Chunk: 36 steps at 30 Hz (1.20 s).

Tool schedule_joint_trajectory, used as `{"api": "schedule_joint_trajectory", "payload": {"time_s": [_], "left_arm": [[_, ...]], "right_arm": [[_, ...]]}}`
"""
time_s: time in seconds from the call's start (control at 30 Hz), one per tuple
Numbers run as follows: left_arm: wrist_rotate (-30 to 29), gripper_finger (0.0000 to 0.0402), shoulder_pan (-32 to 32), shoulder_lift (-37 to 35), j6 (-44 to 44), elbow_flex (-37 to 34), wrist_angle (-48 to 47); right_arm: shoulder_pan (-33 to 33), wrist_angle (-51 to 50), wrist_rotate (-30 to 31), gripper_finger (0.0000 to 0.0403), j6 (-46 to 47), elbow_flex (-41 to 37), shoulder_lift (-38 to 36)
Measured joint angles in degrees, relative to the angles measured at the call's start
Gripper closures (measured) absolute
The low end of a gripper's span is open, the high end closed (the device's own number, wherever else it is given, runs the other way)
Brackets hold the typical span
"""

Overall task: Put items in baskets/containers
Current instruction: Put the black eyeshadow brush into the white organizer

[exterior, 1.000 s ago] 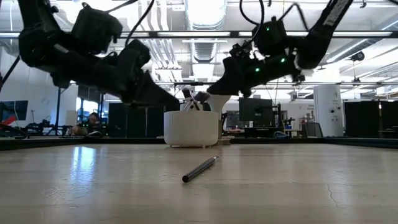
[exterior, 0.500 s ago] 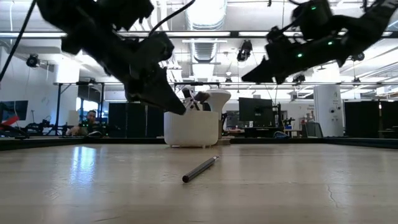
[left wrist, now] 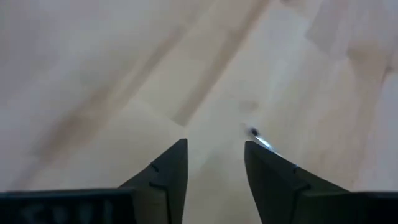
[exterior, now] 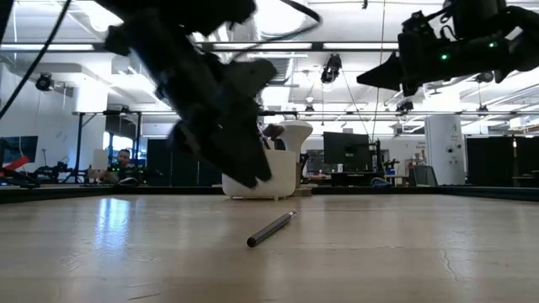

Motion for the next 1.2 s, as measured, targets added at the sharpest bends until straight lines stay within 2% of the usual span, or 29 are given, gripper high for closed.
{"api": "schedule_joint_trajectory", "payload": {"time_s": [0.13,0.33,0.53,0.77,1.0,1.2], "left_arm": [[3.15,0.0244,-0.08,5.25,0.60,6.35,-3.55],[3.31,0.0243,-0.28,10.66,0.94,16.92,-17.06],[3.99,0.0243,-0.70,13.17,-0.76,22.30,-19.44],[4.78,0.0243,-0.63,13.98,-7.67,21.95,-20.83],[3.96,0.0245,-0.66,14.09,-8.94,20.06,-19.30],[3.23,0.0276,-0.66,14.26,-8.35,19.22,-19.01]], "right_arm": [[0.00,-0.01,0.00,0.0394,0.02,-1.37,-2.65],[0.00,0.07,-0.02,0.0394,0.03,-2.33,-4.43],[0.00,-0.18,-0.04,0.0394,0.04,-2.33,-4.56],[0.02,-0.15,-0.13,0.0394,0.80,-2.28,-4.55],[0.02,-0.10,-0.13,0.0394,0.88,-2.28,-4.55],[0.02,-0.10,-0.13,0.0394,0.91,-2.28,-4.55]]}}
